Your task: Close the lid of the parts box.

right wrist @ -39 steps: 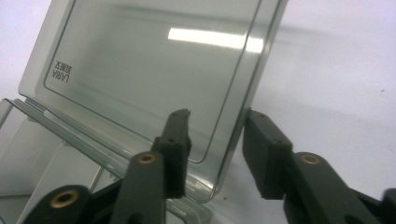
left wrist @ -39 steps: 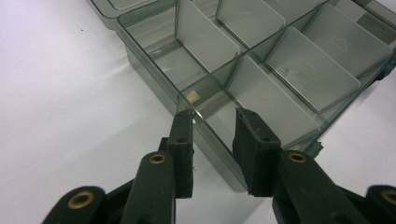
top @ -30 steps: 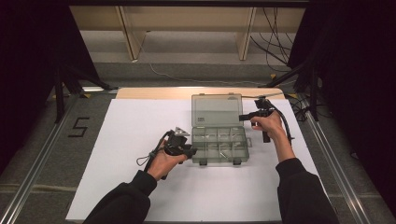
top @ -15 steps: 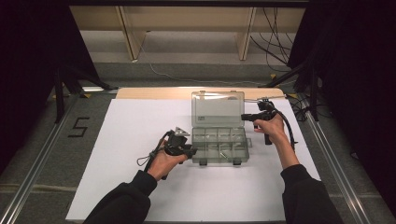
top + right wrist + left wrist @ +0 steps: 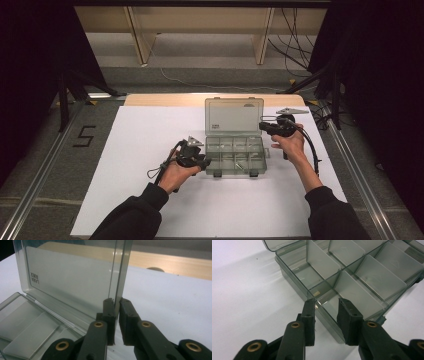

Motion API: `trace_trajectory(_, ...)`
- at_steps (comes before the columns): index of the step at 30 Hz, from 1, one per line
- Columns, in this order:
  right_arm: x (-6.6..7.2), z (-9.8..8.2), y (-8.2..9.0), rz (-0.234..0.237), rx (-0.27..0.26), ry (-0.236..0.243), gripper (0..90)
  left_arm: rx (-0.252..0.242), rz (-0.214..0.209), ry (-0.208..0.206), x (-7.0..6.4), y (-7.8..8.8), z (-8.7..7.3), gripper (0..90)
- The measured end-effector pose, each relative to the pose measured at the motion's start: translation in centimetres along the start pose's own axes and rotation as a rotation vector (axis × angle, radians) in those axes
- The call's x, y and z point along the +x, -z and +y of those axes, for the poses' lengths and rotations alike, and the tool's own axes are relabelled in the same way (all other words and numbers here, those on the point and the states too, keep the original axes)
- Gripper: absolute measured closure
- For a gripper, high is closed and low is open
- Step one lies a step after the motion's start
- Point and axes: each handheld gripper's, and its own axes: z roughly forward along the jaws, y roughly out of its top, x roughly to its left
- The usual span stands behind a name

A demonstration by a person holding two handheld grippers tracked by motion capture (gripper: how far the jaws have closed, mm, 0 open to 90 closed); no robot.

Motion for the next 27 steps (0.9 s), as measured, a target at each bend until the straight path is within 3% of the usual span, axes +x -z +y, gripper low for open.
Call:
trace_trajectory(7,0.6,-0.5,0.3,-0.027,-0.047,0.066,84.3,-0.013,0.004,-0.020,-0.1,0.0,0.0,66.8)
trace_trajectory(9,0.6,-0.7,0.6,-0.043,-0.030,0.082,84.3,-0.011,0.007,-0.028,0.0,0.0,0.0,67.2)
trace_trajectory(12,0.8,-1.0,0.5,-0.027,-0.067,0.063,84.3,-0.012,0.013,-0.028,0.0,0.0,0.0,67.8)
trace_trajectory(18,1.0,-1.4,0.7,-0.063,-0.097,0.111,84.3,-0.016,0.014,-0.029,0.0,0.0,-0.1,68.2)
trace_trajectory(19,1.2,-1.5,0.8,-0.060,-0.096,0.102,84.3,-0.019,0.017,-0.032,0.0,0.0,-0.1,68.0)
trace_trajectory(20,1.2,-1.7,0.8,-0.073,-0.108,0.128,84.3,-0.020,0.018,-0.036,0.0,0.0,-0.1,67.5)
trace_trajectory(21,1.3,-1.8,0.7,-0.067,-0.120,0.111,84.3,-0.018,0.017,-0.037,0.0,0.0,-0.1,67.5)
trace_trajectory(22,1.3,-1.8,1.1,-0.082,-0.099,0.118,84.3,-0.017,0.018,-0.039,0.0,0.0,-0.1,67.5)
trace_trajectory(23,1.4,-2.0,0.8,-0.068,-0.130,0.111,84.3,-0.018,0.020,-0.038,0.0,0.0,-0.1,67.5)
trace_trajectory(27,1.4,-2.2,1.0,-0.063,-0.137,0.102,84.3,-0.023,0.038,-0.054,0.0,0.0,-0.1,65.7)
